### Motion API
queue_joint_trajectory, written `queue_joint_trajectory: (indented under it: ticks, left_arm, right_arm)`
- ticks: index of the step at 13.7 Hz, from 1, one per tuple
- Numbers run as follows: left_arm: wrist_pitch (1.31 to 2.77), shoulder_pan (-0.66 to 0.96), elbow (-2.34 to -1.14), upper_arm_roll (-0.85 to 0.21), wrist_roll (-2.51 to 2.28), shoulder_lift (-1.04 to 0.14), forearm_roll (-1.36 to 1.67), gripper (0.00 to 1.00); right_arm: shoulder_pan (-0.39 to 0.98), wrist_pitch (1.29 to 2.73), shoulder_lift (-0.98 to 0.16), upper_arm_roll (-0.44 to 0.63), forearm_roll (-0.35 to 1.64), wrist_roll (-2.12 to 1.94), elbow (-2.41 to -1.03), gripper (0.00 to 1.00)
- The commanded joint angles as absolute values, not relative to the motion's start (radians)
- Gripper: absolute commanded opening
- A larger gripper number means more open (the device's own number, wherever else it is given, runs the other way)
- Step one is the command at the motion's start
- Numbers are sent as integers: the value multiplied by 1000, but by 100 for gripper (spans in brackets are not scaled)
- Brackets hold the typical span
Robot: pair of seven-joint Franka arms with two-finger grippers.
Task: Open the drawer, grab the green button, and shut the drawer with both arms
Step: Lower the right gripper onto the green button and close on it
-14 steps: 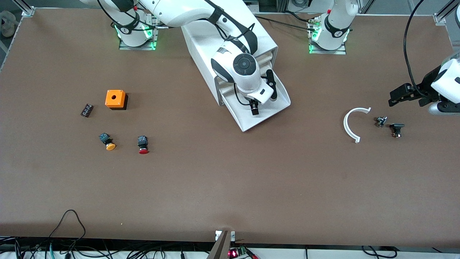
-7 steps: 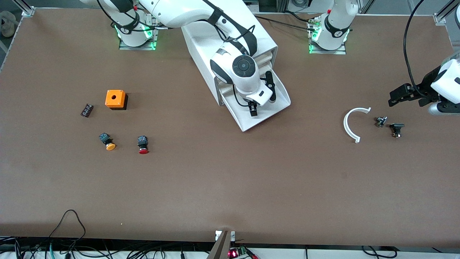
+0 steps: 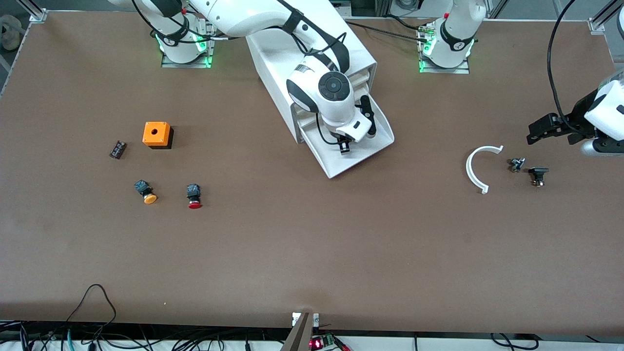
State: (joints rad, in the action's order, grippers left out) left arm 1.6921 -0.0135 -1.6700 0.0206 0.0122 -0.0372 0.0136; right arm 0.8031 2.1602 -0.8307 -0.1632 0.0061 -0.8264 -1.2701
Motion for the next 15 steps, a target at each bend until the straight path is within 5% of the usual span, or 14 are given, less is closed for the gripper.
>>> queue_joint_trajectory:
  ticks: [1, 15]
  left_arm:
    - [1666, -11, -1635, 21, 3, -54, -8, 100]
    - [1666, -11, -1634, 21, 3, -57, -8, 100]
  right_arm:
    - [805, 2151, -859, -172, -8, -831, -1229, 65]
    - [842, 2166, -865, -172, -14, -824, -1229, 32]
